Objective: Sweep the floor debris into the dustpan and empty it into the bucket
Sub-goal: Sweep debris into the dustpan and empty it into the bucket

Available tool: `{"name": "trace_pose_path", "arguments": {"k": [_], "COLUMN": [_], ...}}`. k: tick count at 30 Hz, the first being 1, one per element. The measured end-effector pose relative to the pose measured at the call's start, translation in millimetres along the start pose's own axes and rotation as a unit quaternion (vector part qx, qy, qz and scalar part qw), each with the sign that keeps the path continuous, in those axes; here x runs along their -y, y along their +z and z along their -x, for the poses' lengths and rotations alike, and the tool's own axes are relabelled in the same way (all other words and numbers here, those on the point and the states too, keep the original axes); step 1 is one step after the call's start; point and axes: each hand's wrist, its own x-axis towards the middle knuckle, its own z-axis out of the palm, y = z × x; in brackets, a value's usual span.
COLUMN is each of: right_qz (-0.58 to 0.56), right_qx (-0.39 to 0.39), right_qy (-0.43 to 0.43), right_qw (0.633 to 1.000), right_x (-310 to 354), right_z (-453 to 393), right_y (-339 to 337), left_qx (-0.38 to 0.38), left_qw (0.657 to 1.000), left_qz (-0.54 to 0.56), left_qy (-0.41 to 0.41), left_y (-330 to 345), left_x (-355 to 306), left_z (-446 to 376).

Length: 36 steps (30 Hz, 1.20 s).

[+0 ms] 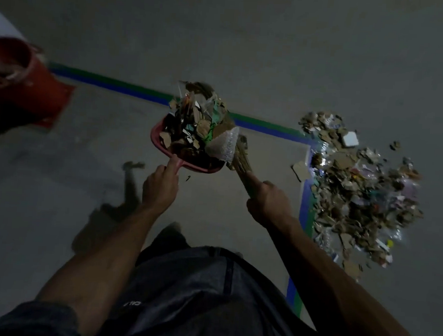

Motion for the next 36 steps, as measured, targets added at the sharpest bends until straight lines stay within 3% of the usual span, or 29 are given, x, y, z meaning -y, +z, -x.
{"name": "trace_pose_path", "arguments": {"k": [3,7,13,22,36], "right_qz": [0.022,0.044,0.050,0.061,0.081], "right_qx": [0.016,0.015,0.025,0.033,0.090], "right_qy": [-0.022,-0.043,-0.061,-0.128,-0.185], "right_qw": [0.999,0.998,0.997,0.989,0.975], "right_x": [53.0,135.3,258.7,405.4,645.0], "right_z": [-27.5,-70.1,-131.4,-249.4,-506.4], "right_y": [13.9,37.9,64.3,82.3,110.3], "left_qx": [-0.025,-0.018,-0.028,-0.081,-0.075], "left_qw": [0.999,0.998,0.996,0.987,0.973], "left_qz": [-0.032,0.029,0.039,0.066,0.067], "left_qy": [-0.021,-0.052,-0.073,-0.126,-0.208], "left_y": [-16.6,-41.1,-86.9,-146.4,-242.9], "left_x": [57.1,143.2,270.9,404.8,629.7], "left_z": [-6.0,-32.4,-77.7,-150.2,-359.2]}}
